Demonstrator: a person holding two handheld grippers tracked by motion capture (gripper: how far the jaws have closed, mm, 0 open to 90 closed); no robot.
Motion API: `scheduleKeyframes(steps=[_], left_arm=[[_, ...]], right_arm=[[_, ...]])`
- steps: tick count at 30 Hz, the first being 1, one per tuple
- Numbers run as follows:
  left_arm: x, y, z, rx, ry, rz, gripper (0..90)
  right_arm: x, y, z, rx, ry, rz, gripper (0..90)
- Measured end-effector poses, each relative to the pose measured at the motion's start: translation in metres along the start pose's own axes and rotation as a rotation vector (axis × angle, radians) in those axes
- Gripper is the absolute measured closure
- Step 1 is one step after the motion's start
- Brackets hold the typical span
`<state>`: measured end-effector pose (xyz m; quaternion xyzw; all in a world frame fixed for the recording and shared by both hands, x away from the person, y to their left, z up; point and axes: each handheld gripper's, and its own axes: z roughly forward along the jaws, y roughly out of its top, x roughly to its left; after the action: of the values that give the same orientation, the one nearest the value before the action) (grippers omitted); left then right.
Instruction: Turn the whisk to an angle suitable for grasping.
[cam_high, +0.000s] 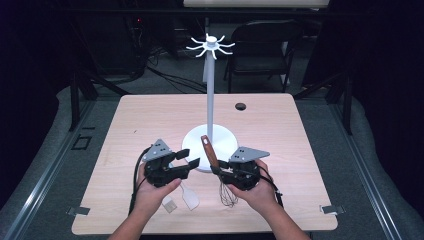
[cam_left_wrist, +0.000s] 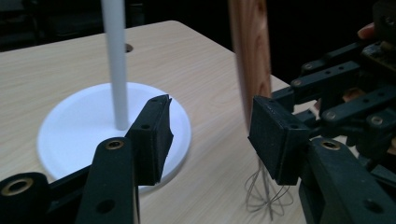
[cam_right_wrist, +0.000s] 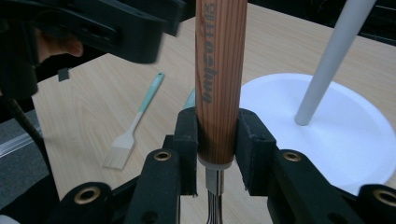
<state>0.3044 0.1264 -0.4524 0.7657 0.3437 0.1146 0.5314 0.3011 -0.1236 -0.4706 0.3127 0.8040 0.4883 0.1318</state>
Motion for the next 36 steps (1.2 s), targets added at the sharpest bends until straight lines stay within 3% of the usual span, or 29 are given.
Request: scheduleKeyframes(steps=[7, 13, 21, 26, 29, 36], left_arm=[[-0.011, 0.003, 0.021, 0.023, -0.061, -0.013, 52.4], [-0.01, 0.003, 0.03, 0.009, -0.121, -0.067, 62.1], [-0.009, 0.003, 0.031, -0.017, -0.125, -0.078, 67.4], [-0.009, 0.005, 0.031, -0.024, -0.133, -0.086, 68.7], [-0.009, 0.006, 0.031, -0.026, -0.133, -0.085, 68.9], [-0.012, 0.008, 0.032, -0.029, -0.133, -0.077, 69.5]], right_arm=[[0.003, -0.004, 0.006, 0.011, 0.03, 0.002, 71.3], [0.005, -0.003, 0.006, 0.005, 0.044, 0.003, 71.2], [0.002, -0.004, 0.006, -0.018, 0.054, 0.017, 69.7], [0.003, -0.011, 0.005, 0.026, 0.035, -0.011, 66.3], [0.003, -0.019, 0.007, 0.052, 0.038, -0.003, 69.1], [0.007, -0.023, 0.01, 0.039, 0.036, 0.001, 74.4]])
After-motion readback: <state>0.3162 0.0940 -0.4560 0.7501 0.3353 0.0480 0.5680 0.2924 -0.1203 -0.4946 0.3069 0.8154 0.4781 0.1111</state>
